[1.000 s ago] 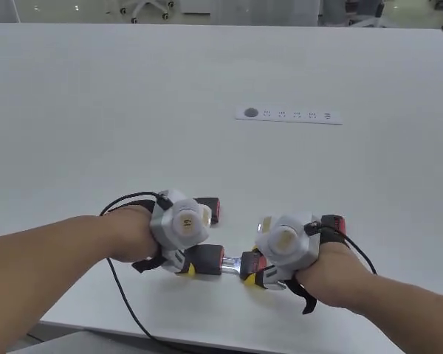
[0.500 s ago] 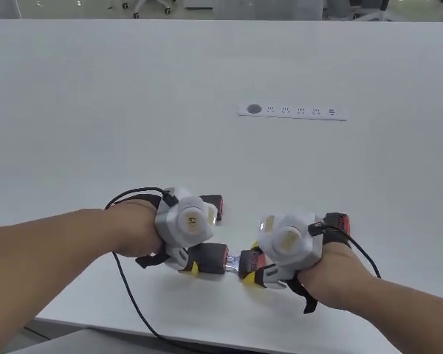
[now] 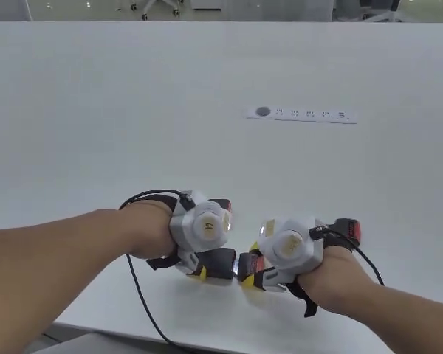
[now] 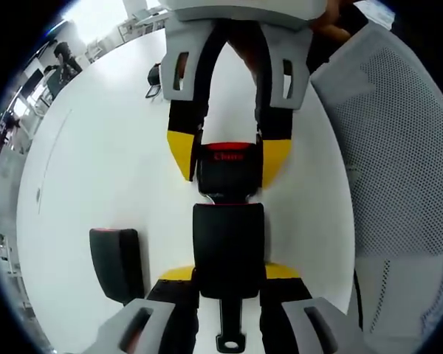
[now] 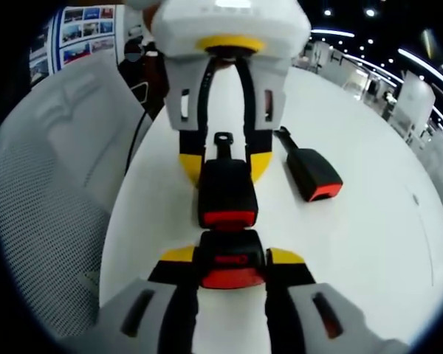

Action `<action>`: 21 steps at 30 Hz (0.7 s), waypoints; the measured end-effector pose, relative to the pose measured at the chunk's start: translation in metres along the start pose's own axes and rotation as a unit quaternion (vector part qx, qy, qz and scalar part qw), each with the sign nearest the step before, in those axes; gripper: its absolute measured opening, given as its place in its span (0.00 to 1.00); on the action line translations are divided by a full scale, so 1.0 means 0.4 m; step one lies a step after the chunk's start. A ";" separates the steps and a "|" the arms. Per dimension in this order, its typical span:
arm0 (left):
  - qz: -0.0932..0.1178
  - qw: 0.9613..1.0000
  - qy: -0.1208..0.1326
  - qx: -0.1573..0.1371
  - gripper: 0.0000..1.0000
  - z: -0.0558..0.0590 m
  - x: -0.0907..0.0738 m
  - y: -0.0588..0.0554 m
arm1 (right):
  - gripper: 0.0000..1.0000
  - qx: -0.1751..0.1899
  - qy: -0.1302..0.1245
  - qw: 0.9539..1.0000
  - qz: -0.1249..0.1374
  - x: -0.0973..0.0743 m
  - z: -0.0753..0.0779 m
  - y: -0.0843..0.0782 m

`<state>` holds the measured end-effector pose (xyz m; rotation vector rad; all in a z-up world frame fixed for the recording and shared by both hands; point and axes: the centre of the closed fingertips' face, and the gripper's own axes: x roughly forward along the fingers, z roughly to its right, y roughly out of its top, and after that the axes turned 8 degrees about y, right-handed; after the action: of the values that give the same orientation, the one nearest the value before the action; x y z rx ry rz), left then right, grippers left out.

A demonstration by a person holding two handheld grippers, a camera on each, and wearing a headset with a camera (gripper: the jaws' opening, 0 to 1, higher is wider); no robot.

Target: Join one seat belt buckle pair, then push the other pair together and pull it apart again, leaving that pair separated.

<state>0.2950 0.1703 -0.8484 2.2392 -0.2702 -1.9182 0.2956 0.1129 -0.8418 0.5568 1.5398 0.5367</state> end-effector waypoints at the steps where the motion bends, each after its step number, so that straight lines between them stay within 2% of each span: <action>1: 0.002 1.000 0.000 0.001 0.31 -0.001 0.002 0.001 | 0.32 0.003 -0.001 1.000 0.002 -0.002 0.000 -0.001; 11: 0.006 1.000 0.004 -0.002 0.32 0.004 -0.002 0.001 | 0.34 0.007 0.004 1.000 -0.004 0.001 -0.001 -0.006; 16: 0.016 1.000 0.011 -0.019 0.32 0.005 -0.003 0.000 | 0.34 0.003 0.006 1.000 0.003 0.001 -0.003 -0.006; 19: 0.022 1.000 0.008 -0.017 0.32 0.004 -0.003 0.000 | 0.34 -0.005 0.007 1.000 0.002 0.001 -0.003 -0.006; 20: 0.024 0.999 0.007 -0.021 0.32 0.003 -0.003 0.000 | 0.34 -0.006 0.006 1.000 0.002 0.001 -0.003 -0.006; 21: 0.023 0.999 0.007 -0.037 0.32 0.003 -0.003 -0.002 | 0.34 -0.003 0.005 1.000 0.003 0.001 -0.004 -0.007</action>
<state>0.2938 0.1714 -0.8474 2.1787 -0.2422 -1.8578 0.2941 0.1110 -0.8438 0.5548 1.5457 0.5501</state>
